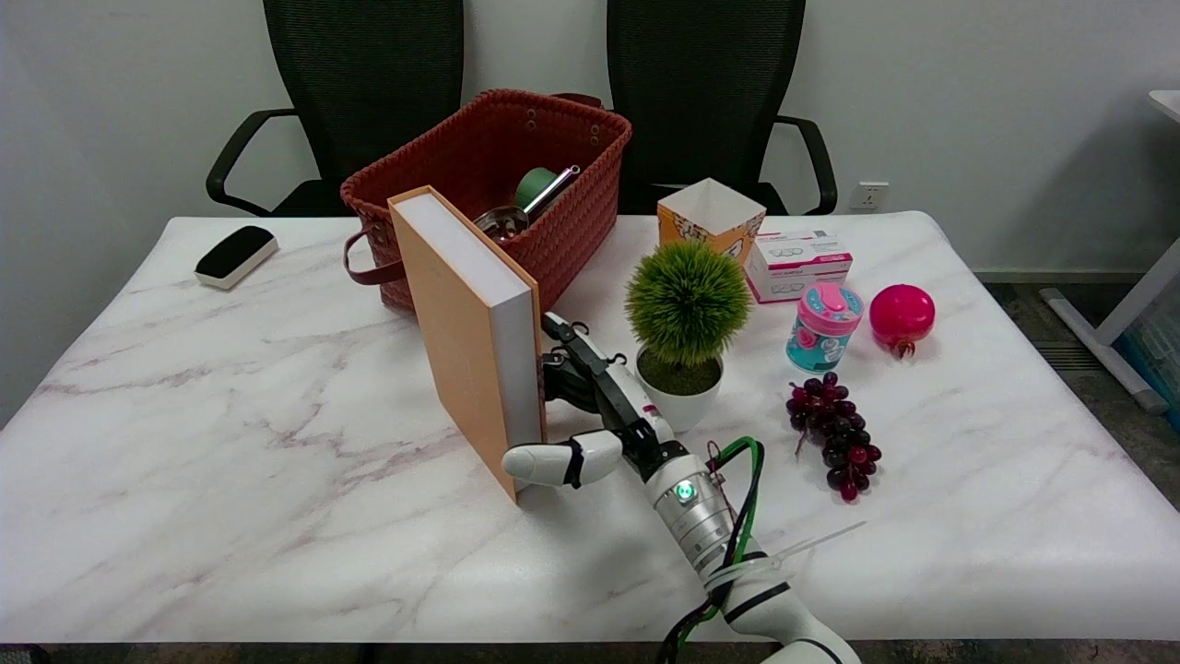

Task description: Pick up the yellow book.

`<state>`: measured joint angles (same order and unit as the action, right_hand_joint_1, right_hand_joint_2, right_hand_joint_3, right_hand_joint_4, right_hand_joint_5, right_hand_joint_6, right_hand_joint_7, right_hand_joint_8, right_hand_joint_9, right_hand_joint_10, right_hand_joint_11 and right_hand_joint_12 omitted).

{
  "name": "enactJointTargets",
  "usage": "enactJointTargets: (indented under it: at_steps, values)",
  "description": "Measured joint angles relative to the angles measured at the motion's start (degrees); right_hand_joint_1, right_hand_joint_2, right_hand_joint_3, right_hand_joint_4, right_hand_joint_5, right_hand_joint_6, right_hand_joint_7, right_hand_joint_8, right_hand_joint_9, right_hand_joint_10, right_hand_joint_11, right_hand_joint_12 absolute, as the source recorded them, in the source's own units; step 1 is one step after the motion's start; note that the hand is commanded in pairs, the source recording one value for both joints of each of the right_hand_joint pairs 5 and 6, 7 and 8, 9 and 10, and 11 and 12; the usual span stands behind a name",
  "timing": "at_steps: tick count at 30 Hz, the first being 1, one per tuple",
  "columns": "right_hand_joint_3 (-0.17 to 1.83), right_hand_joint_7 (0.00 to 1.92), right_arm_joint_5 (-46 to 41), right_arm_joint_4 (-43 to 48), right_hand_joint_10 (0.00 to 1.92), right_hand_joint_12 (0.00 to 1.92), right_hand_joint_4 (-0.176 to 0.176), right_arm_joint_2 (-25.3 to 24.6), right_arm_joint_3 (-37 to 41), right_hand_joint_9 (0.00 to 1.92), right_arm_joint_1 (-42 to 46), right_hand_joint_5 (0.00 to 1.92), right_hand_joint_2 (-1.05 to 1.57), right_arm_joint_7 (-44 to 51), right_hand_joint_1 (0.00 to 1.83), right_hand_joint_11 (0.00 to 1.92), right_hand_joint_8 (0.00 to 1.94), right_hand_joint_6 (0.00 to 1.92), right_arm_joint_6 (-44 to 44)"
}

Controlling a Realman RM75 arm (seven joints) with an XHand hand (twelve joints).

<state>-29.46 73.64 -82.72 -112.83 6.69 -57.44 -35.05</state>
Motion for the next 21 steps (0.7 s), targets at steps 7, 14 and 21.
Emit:
enactJointTargets:
  at_steps: [7,14,21]
  values:
    - [0.44,0.51,0.0,0.0,0.55,0.57,0.000,-0.8,-0.5,0.55,0.0,0.15,-0.04,1.5,0.92,0.57,0.51,0.15,0.4]
    - [0.44,0.52,0.0,0.1,0.56,0.58,0.000,-1.8,-0.9,0.56,0.0,0.15,-0.04,3.2,0.92,0.58,0.52,0.15,0.6]
    - [0.44,0.52,0.0,-0.6,0.57,0.59,0.000,-2.9,-1.3,0.57,0.1,0.16,-0.04,4.2,0.92,0.59,0.52,0.16,0.7]
